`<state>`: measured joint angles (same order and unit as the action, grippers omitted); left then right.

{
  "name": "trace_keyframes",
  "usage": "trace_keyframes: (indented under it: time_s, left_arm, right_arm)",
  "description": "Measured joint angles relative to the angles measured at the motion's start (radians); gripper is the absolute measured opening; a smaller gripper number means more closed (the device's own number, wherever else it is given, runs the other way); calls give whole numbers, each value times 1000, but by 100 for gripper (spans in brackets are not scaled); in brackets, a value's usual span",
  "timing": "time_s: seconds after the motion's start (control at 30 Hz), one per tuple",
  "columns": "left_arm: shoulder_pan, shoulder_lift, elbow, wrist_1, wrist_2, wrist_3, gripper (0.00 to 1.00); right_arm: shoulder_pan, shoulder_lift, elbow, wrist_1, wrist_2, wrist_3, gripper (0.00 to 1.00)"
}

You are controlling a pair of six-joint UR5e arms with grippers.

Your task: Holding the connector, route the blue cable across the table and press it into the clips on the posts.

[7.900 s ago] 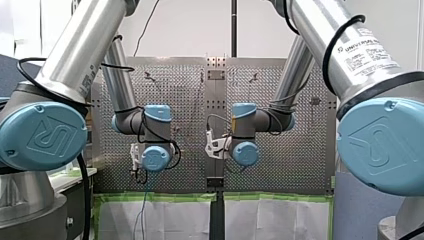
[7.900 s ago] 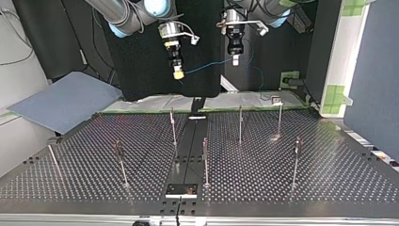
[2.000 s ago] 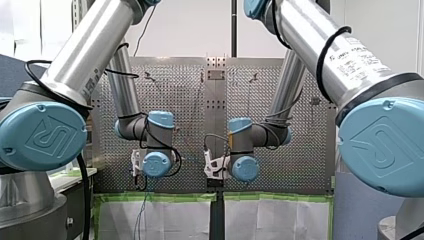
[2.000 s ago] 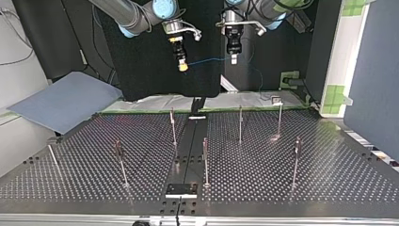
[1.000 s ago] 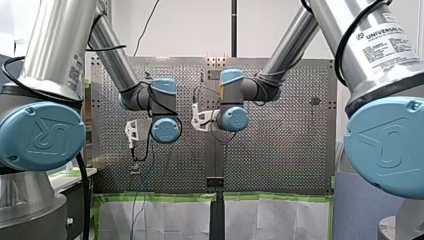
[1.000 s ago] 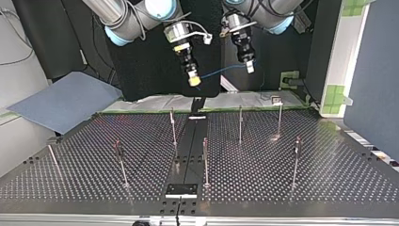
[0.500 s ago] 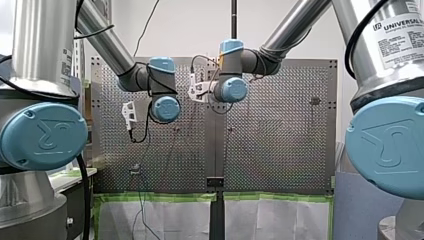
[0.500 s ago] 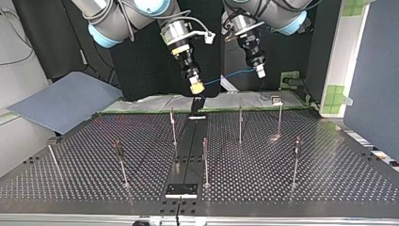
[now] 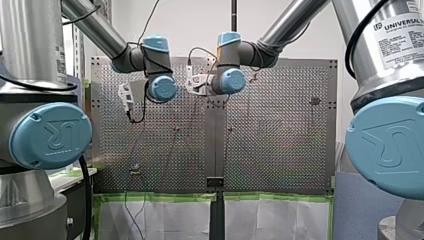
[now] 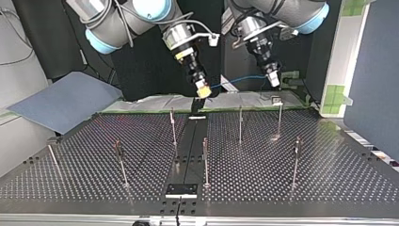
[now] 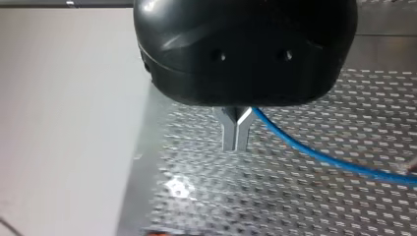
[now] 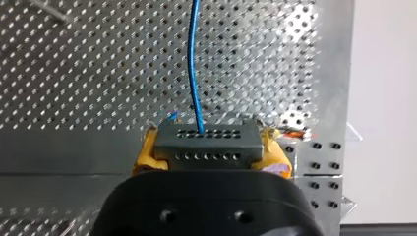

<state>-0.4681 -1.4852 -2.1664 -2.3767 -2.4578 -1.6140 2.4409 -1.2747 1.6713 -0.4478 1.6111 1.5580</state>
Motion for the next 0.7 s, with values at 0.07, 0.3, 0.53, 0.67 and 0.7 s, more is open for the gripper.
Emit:
trace_keyframes:
  time_s: [0.07,0.3,0.53,0.67,0.7]
  left_arm:
    - [9,24,4,-3,8,1,0]
    - [47,43,10,-5,23,9,0]
    - [113,22,12,-13,82,-6,0]
    - [157,42,16,-11,126,-22,0]
    - [166,45,18,-12,134,-26,0]
  right_arm:
    - [0,0,-21,13,-5,9,0]
    - [0,1,-89,52,-12,26,0]
    - [3,17,-157,86,-30,51,0]
    - [11,40,-192,102,-35,55,0]
    - [14,47,-200,105,-36,55,0]
